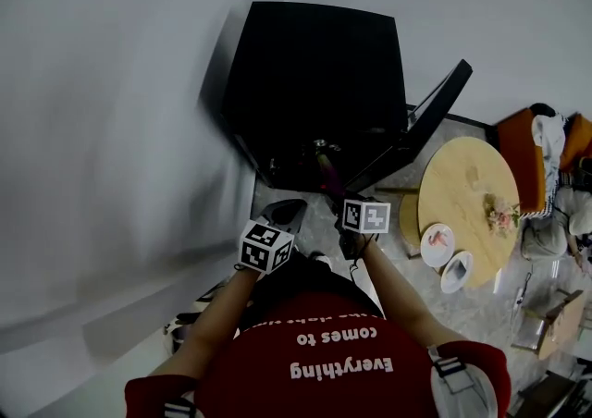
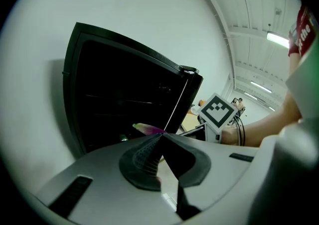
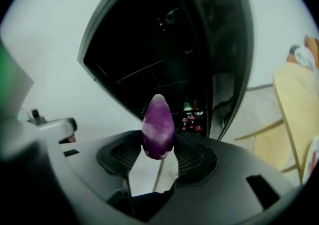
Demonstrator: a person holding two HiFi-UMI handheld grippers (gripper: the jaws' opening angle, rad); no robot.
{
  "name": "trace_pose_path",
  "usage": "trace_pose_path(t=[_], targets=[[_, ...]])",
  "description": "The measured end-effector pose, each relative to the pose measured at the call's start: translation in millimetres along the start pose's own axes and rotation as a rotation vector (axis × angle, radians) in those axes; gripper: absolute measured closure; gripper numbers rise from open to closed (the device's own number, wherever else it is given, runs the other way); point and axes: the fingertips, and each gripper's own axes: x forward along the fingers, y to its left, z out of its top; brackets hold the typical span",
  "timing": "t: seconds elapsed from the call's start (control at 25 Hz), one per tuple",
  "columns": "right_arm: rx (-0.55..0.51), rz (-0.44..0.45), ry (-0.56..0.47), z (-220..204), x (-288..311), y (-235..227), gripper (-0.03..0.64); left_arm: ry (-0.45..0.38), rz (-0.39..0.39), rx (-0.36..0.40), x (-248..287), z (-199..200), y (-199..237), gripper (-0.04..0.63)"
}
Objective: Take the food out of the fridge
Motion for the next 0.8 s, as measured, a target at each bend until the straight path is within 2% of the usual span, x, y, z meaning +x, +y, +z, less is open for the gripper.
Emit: trace_pose_path(t=[0.08, 0.24, 0.36, 0.48, 0.56, 0.8], targets=[[0.087, 0.093, 0.001, -8, -16, 8, 0.407, -0.009, 0.001, 0.008, -5, 0, -5, 0.589], [0.338, 0.371, -0.003, -23, -47, 32, 0.407, -0.024, 0.015, 0.059, -14, 2, -20, 0.589], [0.527, 0.572, -0.054, -19, -68, 45, 0.407, -0.045, 0.001, 0.075, -20, 8, -34, 0.589], [0.654, 0.722, -0.112, -9, -85, 50, 0.407, -0.066, -0.016, 0.096, -21, 16, -49, 0.589], [0.681, 0.797, -0.133, -2, -97, 56, 0.407, -0.083, -0.027, 0.113, -23, 22, -59, 0.589], [0.626, 0.984, -0.18, 20, -141, 83, 0.407, -0.139, -0.046, 0.119, -27, 42, -76, 0.589]])
